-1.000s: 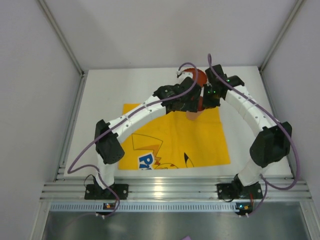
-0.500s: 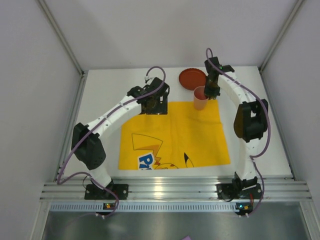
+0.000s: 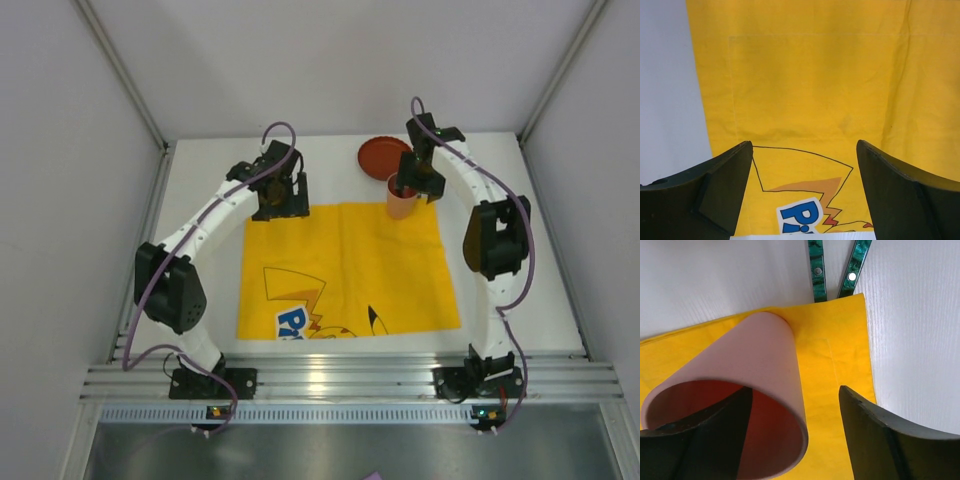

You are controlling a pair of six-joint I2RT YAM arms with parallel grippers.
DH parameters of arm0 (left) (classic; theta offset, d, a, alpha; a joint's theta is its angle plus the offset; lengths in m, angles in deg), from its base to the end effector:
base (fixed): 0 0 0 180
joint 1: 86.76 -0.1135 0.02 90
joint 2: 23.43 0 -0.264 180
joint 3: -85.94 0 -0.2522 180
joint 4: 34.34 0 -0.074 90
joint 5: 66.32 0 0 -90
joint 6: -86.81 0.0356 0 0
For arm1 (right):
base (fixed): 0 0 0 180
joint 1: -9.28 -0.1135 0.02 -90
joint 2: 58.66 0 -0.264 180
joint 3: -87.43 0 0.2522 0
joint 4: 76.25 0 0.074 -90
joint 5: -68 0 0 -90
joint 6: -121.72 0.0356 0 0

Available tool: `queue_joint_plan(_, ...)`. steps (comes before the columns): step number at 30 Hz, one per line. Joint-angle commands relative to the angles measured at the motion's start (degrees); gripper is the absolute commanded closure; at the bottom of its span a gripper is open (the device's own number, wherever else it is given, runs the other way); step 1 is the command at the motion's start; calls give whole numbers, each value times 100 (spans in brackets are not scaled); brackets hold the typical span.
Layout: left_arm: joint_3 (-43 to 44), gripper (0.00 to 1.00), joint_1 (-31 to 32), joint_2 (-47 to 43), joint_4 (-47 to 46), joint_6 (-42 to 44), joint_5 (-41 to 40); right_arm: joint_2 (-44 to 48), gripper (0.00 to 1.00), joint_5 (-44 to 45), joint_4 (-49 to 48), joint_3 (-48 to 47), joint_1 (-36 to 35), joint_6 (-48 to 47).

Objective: Set the dinner table for one person

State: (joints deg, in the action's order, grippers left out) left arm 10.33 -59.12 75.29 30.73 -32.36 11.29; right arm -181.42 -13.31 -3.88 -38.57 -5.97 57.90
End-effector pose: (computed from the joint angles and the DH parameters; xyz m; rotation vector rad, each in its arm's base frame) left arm 0.3281 -0.1632 0.3057 -0.1107 2.5695 -0.0891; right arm 0.4390 0.1141 0.2477 0.3000 2.7320 -0.0163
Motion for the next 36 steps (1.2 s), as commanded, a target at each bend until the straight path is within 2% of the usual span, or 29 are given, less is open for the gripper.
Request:
queue_joint_plan(1, -177, 10, -127, -230, -209, 245, 315, -2, 29, 19, 352, -709, -40, 168)
queue_joint_plan(5, -361, 11, -285, -361, -279, 385, 491, 243, 15, 186, 503, -939, 100, 300)
queue_joint_plan(8, -476, 11, -426, -397, -306, 456, 605, 358, 11, 168, 476, -1123, 381, 380)
queue_joint_plan(18, -231, 12, -531, -143, -104, 289, 579, -642, 10, -262, 99, -1844, 1357, 186)
queue_joint_plan(25, 446, 12, -575, 323, 230, 140, 386, -1777, 15, -613, -77, -2696, 1481, 177)
queue_joint_plan(30, 1114, 13, -619, 877, 626, 78, 377, -2138, 19, -676, -315, -2741, 1454, 318)
queue_joint_plan(34, 1316, 13, -663, 1105, 678, 87, 438, -2375, 26, -605, -394, -2855, 1454, 353)
queue_joint_plan(36, 1457, 13, -707, 1185, 714, 87, 430, -2489, 37, -605, -385, -2899, 1454, 362)
